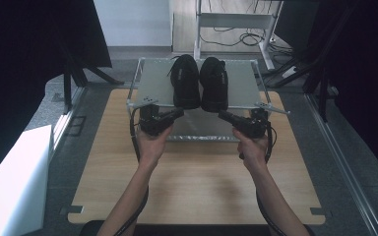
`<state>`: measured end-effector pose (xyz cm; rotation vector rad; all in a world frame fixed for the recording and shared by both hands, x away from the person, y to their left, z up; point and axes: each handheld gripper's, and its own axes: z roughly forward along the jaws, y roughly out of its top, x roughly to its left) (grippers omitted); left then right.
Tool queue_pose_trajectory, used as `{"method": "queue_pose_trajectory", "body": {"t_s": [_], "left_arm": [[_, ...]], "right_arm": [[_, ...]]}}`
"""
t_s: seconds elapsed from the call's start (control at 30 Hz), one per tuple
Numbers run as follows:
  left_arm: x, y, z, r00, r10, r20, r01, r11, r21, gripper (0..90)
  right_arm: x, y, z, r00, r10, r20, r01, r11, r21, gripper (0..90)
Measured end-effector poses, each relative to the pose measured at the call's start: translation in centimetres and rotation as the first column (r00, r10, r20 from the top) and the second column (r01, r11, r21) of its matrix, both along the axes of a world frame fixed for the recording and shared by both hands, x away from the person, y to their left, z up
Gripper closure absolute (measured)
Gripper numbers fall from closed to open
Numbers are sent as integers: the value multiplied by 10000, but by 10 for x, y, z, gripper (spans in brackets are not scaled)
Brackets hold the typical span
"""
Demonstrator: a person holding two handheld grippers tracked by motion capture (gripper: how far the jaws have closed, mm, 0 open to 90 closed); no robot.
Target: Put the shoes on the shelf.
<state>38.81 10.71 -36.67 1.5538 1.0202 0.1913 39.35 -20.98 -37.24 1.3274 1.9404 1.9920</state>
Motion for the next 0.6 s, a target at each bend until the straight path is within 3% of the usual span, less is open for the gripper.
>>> {"method": "queue_pose_trajectory", "body": {"t_s": [0.07,0.17,0.3,0.4,0.6], "left_arm": [[3,-2,-2,10000,45,-37,-44,9999,166,898],[8,-3,-3,9999,8,-102,-8,10000,13,898],[15,-5,-1,9996,55,-263,-53,10000,77,898],[19,-6,0,9993,132,-351,-129,9999,92,898],[31,-7,1,9970,327,-698,-329,9995,-18,898]], "right_arm": [[3,2,-4,9998,-130,-158,129,9999,-53,900],[8,1,-8,9993,12,-378,12,9980,636,900],[14,2,-8,9988,-236,-433,258,9984,497,900],[18,2,-10,9976,-264,-639,312,9967,750,900],[30,8,-11,9957,-491,-783,533,9971,534,900]]}}
